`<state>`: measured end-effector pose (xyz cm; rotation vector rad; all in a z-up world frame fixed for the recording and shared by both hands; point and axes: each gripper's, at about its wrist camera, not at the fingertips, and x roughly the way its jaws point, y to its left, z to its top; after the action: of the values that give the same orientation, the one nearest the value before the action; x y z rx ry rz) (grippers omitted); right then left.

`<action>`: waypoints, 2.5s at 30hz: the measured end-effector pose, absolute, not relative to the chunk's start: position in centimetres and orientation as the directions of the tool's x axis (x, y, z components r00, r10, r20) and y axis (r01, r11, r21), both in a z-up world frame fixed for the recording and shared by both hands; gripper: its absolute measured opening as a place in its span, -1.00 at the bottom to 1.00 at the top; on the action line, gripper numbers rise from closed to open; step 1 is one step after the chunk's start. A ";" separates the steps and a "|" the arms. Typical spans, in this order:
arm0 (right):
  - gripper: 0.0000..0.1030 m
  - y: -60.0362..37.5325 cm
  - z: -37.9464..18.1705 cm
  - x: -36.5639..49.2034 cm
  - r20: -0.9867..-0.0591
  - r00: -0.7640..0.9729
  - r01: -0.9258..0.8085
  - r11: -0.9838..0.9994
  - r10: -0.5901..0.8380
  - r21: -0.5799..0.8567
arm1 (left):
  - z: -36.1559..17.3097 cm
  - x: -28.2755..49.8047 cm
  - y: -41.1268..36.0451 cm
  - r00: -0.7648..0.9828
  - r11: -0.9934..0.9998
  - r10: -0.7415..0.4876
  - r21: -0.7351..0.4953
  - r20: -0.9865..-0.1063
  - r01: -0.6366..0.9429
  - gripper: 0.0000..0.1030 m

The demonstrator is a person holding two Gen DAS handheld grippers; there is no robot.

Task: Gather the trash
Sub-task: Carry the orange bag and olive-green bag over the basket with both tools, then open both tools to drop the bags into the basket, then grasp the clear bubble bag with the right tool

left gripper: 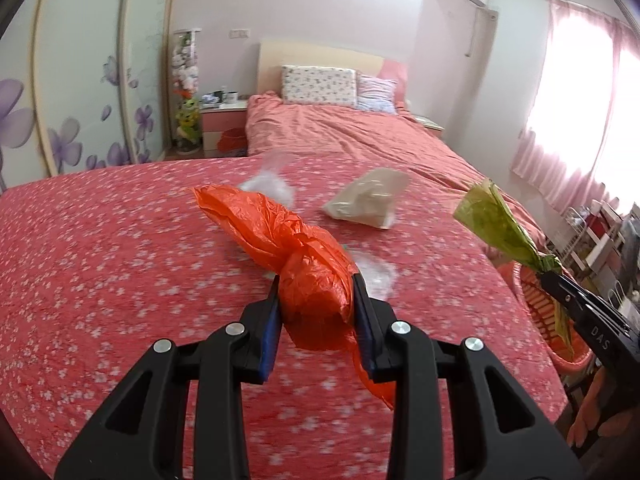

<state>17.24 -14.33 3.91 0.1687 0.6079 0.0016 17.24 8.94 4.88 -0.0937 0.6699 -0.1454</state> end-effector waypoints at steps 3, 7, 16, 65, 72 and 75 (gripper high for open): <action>-0.72 -15.9 3.9 16.5 -0.564 0.825 0.079 0.982 0.031 0.169 | 5.1 17.3 7.1 0.770 0.981 -0.194 -0.131 -0.608 0.143 -0.36; -0.72 -18.3 3.6 15.7 -0.559 0.829 0.129 0.975 -0.005 0.181 | 5.1 17.3 4.3 0.759 0.971 -0.236 -0.130 -0.607 0.198 -0.36; -0.72 -23.1 3.7 13.5 -0.540 0.833 0.248 0.953 -0.118 0.173 | 4.6 17.8 -2.1 0.708 0.930 -0.354 -0.154 -0.610 0.333 -0.36; -0.50 -37.6 0.1 12.6 -0.528 0.786 0.512 0.817 -0.321 0.266 | 1.2 19.9 -20.3 0.527 0.760 -0.576 -0.172 -0.625 0.627 0.04; -0.05 -37.1 -0.3 12.5 -0.533 0.778 0.521 0.816 -0.333 0.250 | 0.9 20.3 -18.3 0.544 0.801 -0.529 -0.171 -0.651 0.574 0.11; 0.07 -36.5 -0.3 12.4 -0.534 0.773 0.519 0.826 -0.344 0.220 | 1.0 20.1 -16.8 0.570 0.828 -0.495 -0.158 -0.655 0.538 0.17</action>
<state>12.40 -36.54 -0.26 0.3705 0.4993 -0.4792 20.11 -16.76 0.97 0.0612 0.7493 -0.6065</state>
